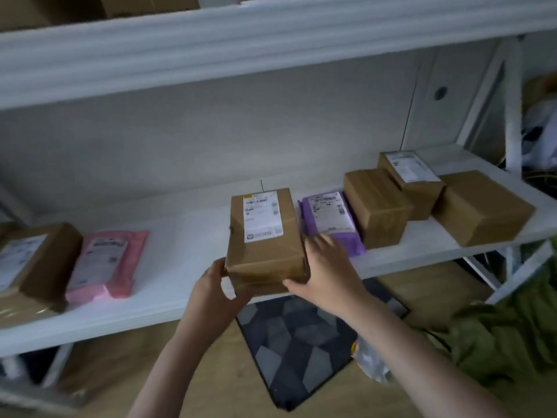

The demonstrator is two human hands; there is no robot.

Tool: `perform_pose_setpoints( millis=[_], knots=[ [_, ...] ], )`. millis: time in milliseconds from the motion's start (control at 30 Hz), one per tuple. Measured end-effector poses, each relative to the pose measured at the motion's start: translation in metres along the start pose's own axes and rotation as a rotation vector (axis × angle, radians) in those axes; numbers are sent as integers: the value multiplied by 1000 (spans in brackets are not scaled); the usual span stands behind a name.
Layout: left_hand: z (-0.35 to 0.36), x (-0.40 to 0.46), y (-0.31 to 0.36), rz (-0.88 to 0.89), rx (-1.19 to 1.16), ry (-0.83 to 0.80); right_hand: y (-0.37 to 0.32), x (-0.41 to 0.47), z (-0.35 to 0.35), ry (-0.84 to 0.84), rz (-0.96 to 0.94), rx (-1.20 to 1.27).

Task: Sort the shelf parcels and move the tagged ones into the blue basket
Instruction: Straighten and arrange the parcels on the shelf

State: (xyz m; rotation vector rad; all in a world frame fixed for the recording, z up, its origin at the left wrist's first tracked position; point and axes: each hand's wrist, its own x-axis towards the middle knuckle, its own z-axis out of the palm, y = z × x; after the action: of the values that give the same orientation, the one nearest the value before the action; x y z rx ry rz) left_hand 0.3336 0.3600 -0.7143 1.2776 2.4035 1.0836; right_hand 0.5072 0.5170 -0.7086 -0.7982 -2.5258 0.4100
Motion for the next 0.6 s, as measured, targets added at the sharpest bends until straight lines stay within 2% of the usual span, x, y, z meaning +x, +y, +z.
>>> perform_pose_setpoints(
  millis=[133, 233, 333, 433, 600],
  knots=[
    [-15, -19, -30, -57, 46, -58, -7, -38, -12, -129, -1, 148],
    [-14, -12, -25, 30, 6, -71, -9, -30, -9, -209, 19, 221],
    [-8, -12, -6, 72, 13, -37, -10, -20, 2, -210, 24, 204],
    [-4, -21, 6, 121, 6, 34, -10, -17, 5, -112, 19, 134],
    [-16, -34, 6, 308, 68, 276, -18, -27, -1, 193, -171, 159]
  ],
)
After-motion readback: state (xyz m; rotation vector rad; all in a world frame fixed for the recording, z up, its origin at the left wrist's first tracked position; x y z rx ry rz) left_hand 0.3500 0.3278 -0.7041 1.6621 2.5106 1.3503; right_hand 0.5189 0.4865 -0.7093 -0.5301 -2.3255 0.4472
